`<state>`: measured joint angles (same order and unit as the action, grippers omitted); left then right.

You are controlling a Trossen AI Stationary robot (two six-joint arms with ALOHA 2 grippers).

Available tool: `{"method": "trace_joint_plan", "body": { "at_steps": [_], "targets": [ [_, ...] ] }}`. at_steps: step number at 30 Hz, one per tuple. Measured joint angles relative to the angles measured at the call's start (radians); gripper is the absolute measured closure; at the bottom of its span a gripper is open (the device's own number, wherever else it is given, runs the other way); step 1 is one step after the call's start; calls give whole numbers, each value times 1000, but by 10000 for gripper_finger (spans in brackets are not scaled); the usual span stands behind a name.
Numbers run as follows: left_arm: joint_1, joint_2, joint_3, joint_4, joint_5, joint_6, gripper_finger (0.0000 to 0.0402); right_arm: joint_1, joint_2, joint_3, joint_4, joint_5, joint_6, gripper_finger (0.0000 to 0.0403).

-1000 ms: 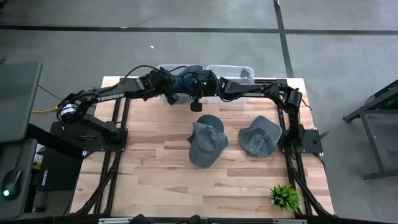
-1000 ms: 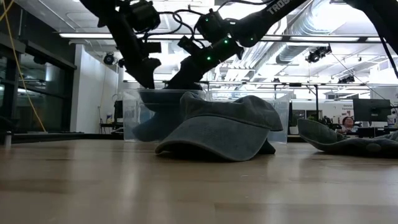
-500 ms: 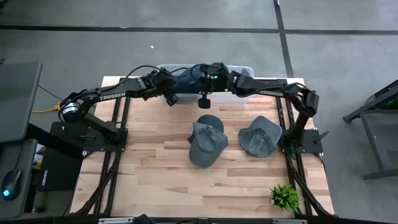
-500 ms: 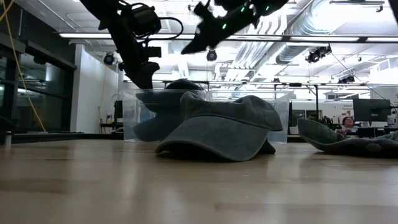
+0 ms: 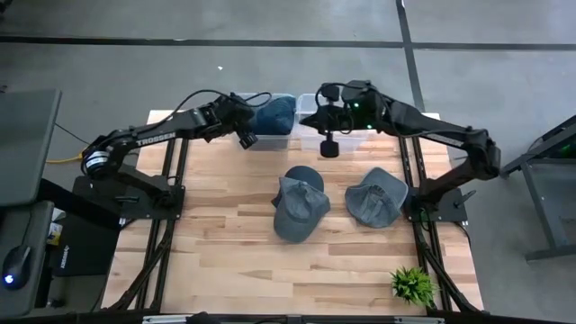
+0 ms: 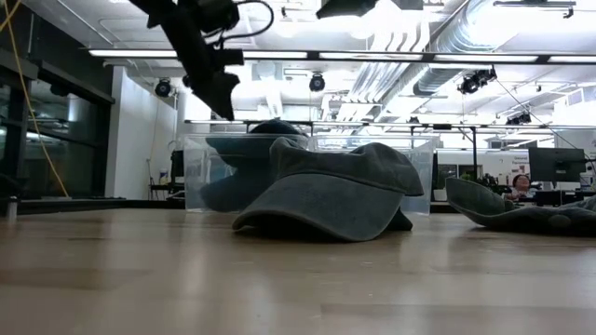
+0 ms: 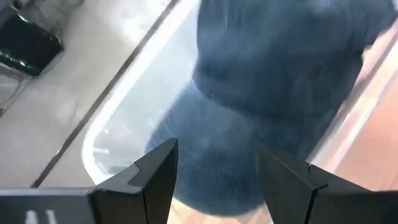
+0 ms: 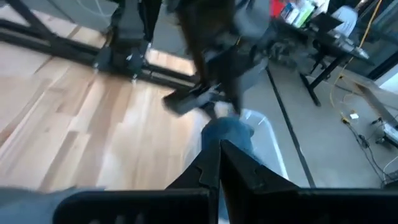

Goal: Pick and place caps into container
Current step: Put the left gray cap into the right transparent container

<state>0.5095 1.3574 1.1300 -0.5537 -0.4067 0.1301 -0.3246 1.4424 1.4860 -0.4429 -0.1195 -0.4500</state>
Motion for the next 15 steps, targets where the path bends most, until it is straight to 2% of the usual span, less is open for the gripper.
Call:
{"method": "trace_joint_plan", "body": {
  "at_steps": [4,8,15],
  "targets": [
    [0,-7,56,-88,18,-5,200,15,-20,0,-148,3,26,401],
    [0,-23,81,-188,120,-64,200,46,-20,-22,-283,6,77,402],
    [-50,-48,79,-299,299,-182,200,123,-54,-249,-280,7,234,402]
  ]
}}
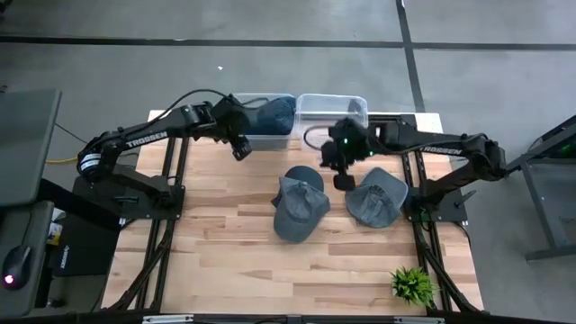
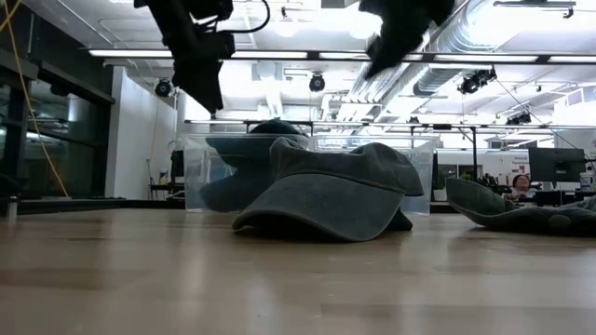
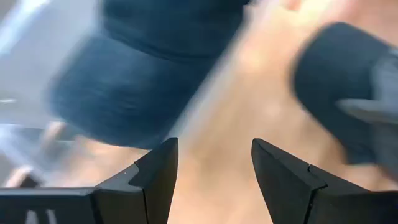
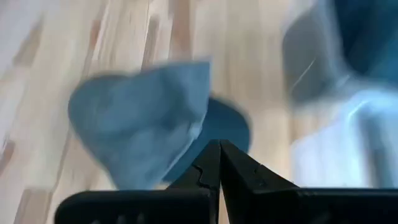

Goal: Pick and place caps into container
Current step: Put the left gray cap into the right transparent container

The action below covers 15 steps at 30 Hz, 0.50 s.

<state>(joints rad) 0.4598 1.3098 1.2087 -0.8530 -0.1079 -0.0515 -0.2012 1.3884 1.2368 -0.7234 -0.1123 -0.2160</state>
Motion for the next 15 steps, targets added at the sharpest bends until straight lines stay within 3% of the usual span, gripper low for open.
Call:
{"method": "trace_joint_plan", "body": {
  "at_steps": [7,15],
  "targets": [
    [-170,0,-28,44,-11,-45,200,93,-75,-278,222,79,169,402],
    [-335,0,-168,192,-42,-184,200,158,-157,-429,343,69,410,399]
  ]
}}
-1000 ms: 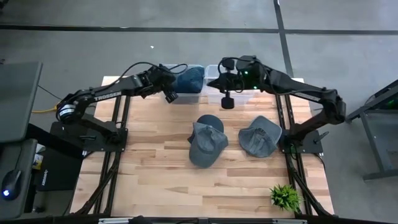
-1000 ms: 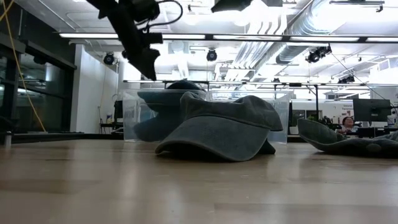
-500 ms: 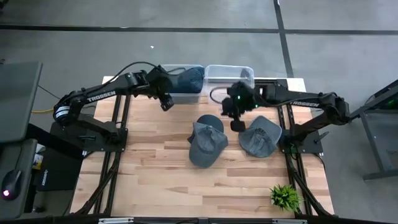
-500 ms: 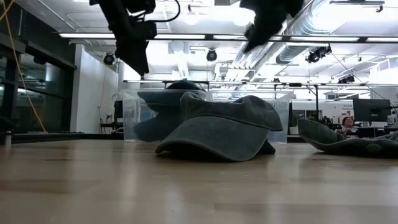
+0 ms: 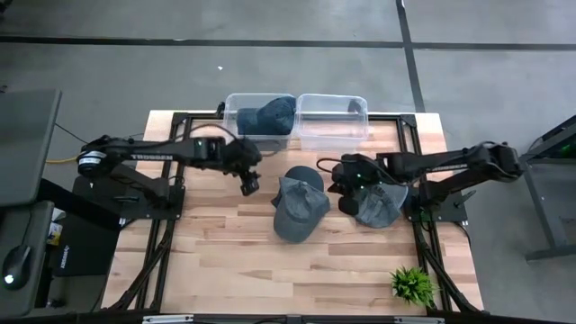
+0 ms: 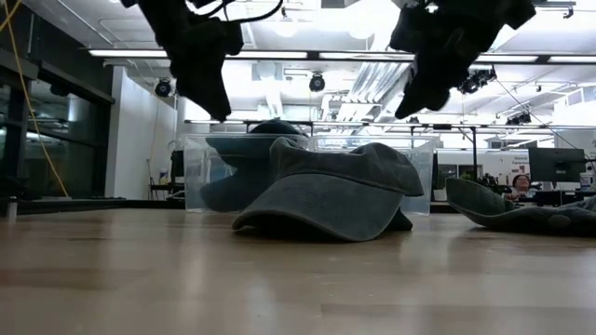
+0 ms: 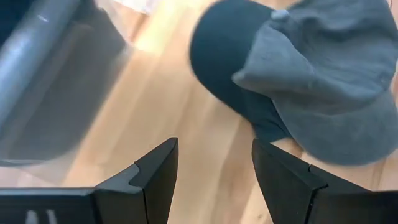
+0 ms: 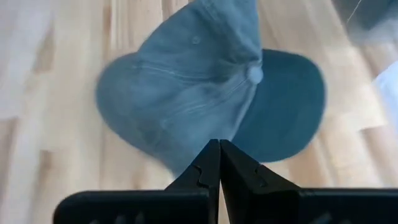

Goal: Pick and place caps into container
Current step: Put the left gray cap into the right transparent container

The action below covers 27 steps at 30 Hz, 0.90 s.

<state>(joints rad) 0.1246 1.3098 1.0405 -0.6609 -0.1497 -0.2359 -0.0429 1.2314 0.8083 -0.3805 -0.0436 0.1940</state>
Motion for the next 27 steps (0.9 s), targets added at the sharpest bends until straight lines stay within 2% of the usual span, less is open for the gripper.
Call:
{"method": "trace_joint_plan", "body": {
  "at_steps": [5,9,15,19,23,27],
  "targets": [
    [-82,0,-77,137,-15,-53,200,-12,-19,-58,36,-136,87,380],
    [-115,0,-113,240,-22,-71,200,-24,-20,-72,33,-206,121,330],
    [-163,1,-140,335,-83,-110,200,-26,-20,-73,48,-166,176,228],
    [-189,45,-155,417,-112,-121,200,-55,-20,-73,59,-152,220,171],
    [-216,78,-155,466,-152,-144,200,-98,-20,-73,47,-168,250,141],
    [-232,139,-156,501,-169,-155,200,-145,-9,-72,48,-184,278,135]
  ]
}}
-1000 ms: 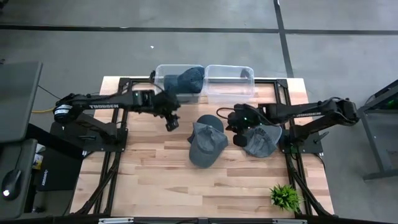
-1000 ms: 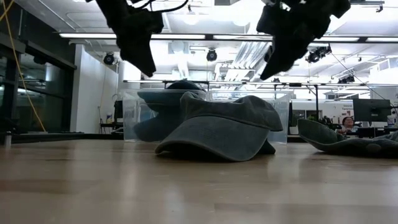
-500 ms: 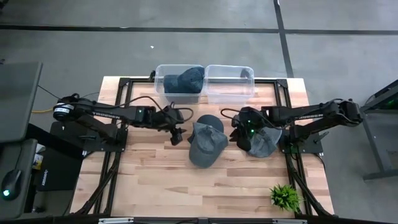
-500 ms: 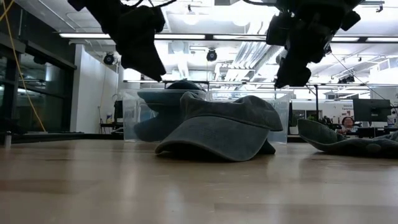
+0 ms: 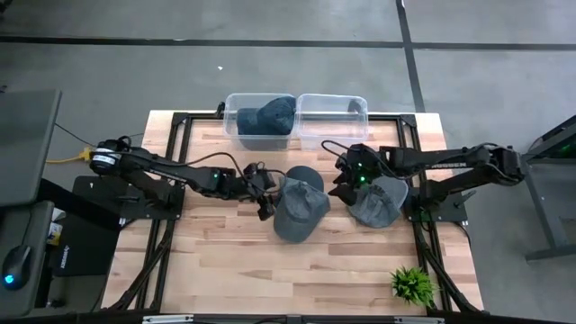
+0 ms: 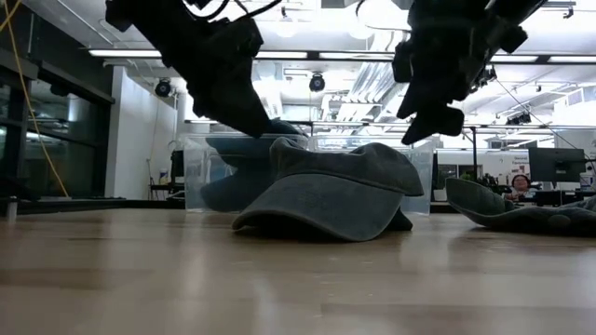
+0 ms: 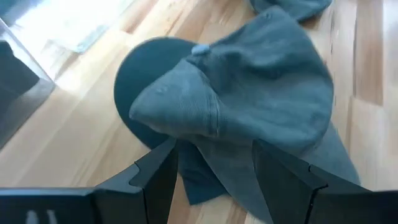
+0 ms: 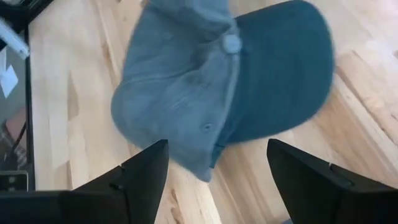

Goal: Pick and place caps into container
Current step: Put the left gray cap into the right transparent container

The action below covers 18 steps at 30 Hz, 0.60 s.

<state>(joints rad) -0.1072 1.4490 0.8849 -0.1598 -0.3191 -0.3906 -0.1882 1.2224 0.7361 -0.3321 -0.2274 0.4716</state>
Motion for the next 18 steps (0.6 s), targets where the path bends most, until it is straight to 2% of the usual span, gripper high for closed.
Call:
{"method": "trace_joint_plan", "body": {
  "at_steps": [9,18],
  "targets": [
    [1,38,0,9,-22,-12,200,-34,144,0,14,-78,2,135],
    [1,38,0,10,-29,-30,200,-27,218,0,147,-172,3,135]
  ]
}}
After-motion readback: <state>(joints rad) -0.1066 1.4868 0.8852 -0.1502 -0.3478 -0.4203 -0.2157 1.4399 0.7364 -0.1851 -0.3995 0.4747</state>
